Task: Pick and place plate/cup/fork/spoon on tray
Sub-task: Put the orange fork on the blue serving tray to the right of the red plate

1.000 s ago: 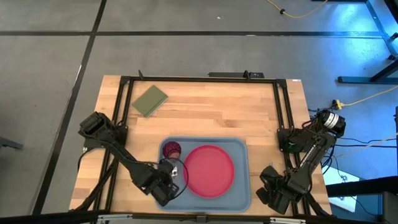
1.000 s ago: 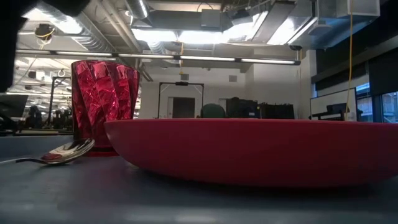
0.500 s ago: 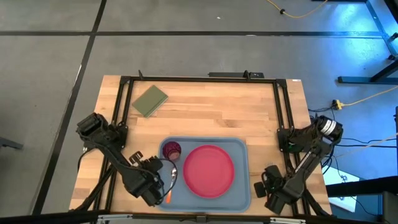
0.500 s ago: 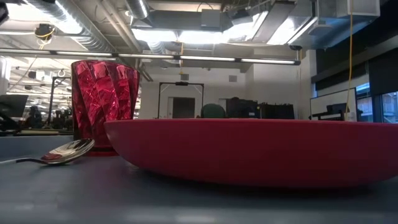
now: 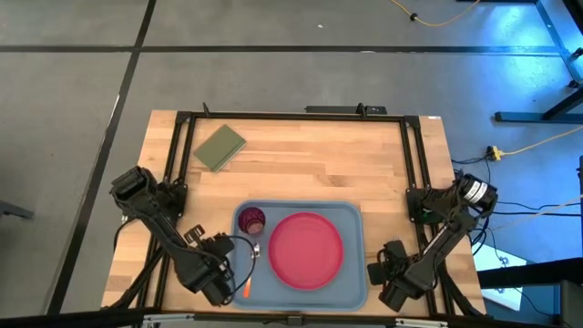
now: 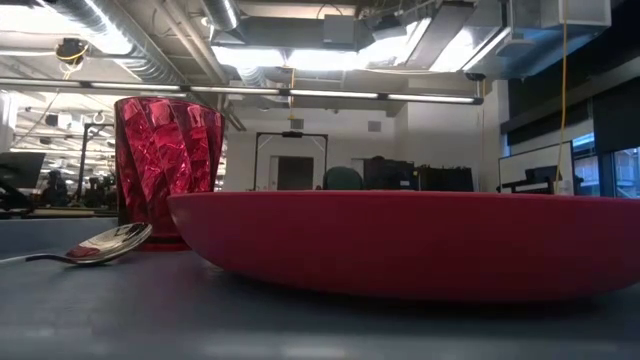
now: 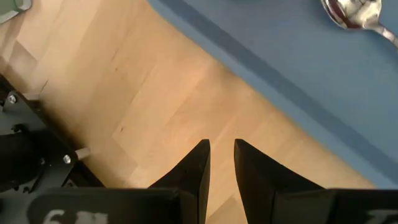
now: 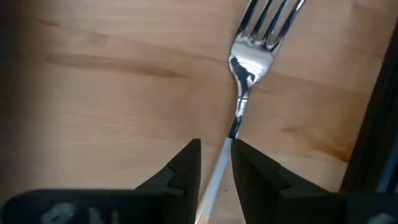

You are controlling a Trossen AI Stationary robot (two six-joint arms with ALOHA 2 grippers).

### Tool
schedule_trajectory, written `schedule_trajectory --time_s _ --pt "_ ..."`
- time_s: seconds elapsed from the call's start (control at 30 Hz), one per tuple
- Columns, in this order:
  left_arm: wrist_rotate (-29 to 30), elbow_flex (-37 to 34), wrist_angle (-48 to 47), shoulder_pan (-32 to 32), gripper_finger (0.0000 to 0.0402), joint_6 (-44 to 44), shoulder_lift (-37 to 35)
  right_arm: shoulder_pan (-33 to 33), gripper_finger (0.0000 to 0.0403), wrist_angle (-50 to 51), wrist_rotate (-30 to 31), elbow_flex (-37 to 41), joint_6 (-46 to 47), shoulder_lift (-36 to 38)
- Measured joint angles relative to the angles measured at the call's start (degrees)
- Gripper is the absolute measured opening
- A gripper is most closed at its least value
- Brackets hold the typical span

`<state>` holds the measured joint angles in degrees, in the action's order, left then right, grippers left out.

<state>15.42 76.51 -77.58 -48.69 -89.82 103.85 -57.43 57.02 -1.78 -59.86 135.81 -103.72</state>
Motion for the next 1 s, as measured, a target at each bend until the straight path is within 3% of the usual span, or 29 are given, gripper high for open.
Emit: schedule_trajectory --time_s 0.37,0.8,1.0 --pt "0.2 0.0 -1.6 -2.1 0.0066 0.1 0.0 1.0 0.0091 -0.6 -0.2 -0.3 -0.9 -2.5" --pt "3.8 0.0 -1.5 -2.1 0.0066 2.0 0.0 3.7 0.0014 -0.9 -0.9 -0.2 -1.4 -2.2" --pt "4.1 0.0 -1.5 -2.1 0.0066 2.6 0.0 4.9 0.0012 3.8 1.9 -2.1 -2.0 -1.3"
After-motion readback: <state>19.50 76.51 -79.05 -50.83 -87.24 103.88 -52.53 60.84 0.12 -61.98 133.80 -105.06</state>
